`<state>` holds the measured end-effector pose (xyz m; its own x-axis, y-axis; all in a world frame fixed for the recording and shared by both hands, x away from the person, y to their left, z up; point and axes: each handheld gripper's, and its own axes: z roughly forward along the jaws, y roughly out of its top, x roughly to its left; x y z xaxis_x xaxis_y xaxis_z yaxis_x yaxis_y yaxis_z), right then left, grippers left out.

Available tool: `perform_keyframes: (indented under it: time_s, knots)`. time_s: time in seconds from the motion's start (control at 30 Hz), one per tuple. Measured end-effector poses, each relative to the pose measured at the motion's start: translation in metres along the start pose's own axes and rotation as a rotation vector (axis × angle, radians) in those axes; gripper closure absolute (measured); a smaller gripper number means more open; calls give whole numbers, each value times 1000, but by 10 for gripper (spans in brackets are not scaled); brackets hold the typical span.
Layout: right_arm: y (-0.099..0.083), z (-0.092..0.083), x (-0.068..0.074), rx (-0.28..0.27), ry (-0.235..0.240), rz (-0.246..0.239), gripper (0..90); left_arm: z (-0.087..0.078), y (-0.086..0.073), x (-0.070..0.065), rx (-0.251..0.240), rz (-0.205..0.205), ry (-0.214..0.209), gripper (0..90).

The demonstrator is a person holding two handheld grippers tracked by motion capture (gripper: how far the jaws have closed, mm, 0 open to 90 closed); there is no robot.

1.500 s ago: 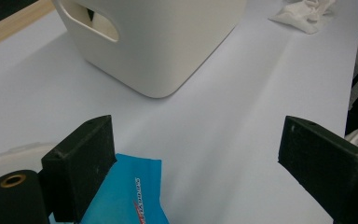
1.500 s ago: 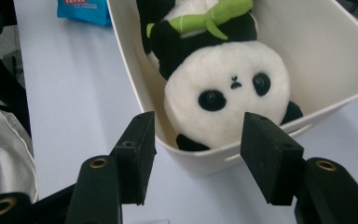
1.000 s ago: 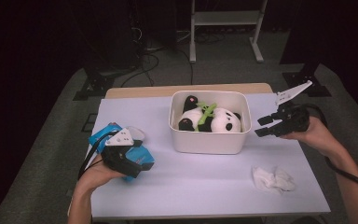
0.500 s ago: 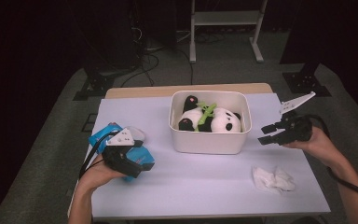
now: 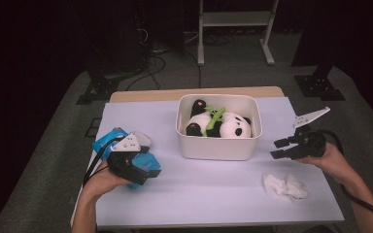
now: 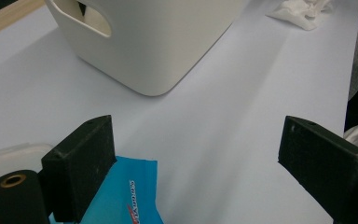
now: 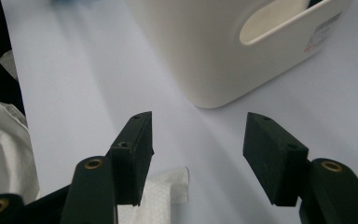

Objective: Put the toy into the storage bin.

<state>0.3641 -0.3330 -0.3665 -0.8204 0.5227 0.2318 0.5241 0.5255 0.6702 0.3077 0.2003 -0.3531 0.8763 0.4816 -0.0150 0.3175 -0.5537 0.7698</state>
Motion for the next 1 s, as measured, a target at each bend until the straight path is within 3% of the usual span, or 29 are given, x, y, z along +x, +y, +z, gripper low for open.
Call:
perform_keyframes:
  time_s: [1.0]
  knots:
    - [-54,6,12,-71,6,88,391,1,1,-1,10,9,1,96]
